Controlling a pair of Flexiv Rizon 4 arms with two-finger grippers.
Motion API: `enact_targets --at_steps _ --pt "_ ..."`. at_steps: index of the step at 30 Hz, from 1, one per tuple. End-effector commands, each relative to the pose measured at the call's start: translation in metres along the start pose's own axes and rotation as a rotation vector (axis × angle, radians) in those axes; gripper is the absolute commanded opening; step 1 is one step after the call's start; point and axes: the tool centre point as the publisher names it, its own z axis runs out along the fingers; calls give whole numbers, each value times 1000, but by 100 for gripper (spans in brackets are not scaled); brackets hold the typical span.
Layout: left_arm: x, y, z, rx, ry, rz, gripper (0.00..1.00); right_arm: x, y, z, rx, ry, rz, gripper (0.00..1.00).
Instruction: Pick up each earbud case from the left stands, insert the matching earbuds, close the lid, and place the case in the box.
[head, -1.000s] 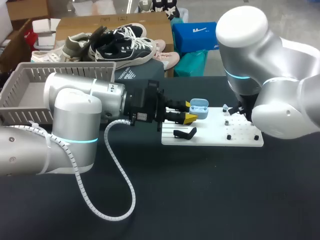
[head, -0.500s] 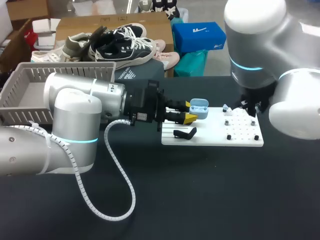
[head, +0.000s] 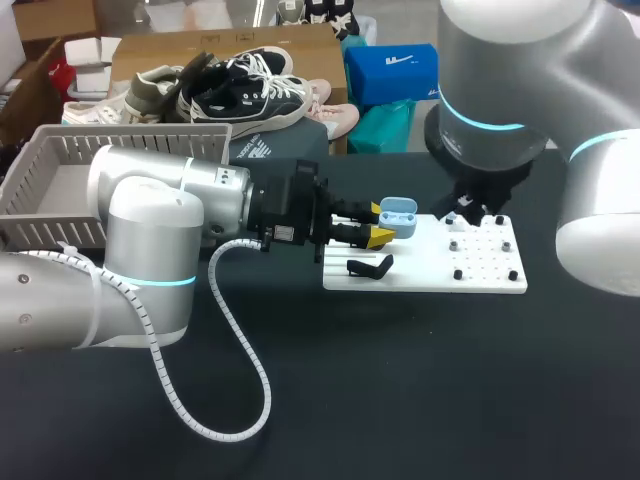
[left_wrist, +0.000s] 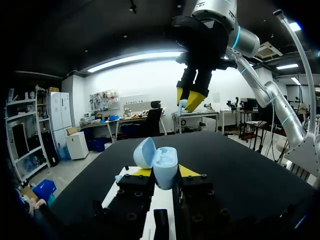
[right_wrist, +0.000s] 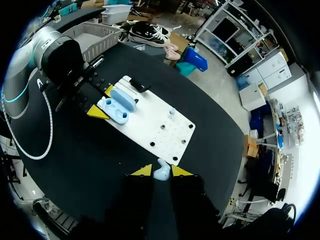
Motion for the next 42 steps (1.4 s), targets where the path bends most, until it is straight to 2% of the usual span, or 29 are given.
enact_targets --at_steps 1,8,11,17,41,42 --pt "0 -1 1 -5 -1 1 0 -13 15 -1 -10 26 -37 0" --pt "0 -1 1 -5 -1 1 0 -36 37 -3 -25 55 -82 0" --pt "0 -1 1 -5 -1 1 0 -41 38 2 -18 88 -89 0" --pt "0 -1 1 -5 -1 1 0 -44 39 9 3 127 -87 0" --pt "0 -1 1 -5 -1 1 0 -39 37 7 -13 123 -66 0" --pt "0 -1 1 -5 -1 1 0 -42 33 8 5 134 -25 0"
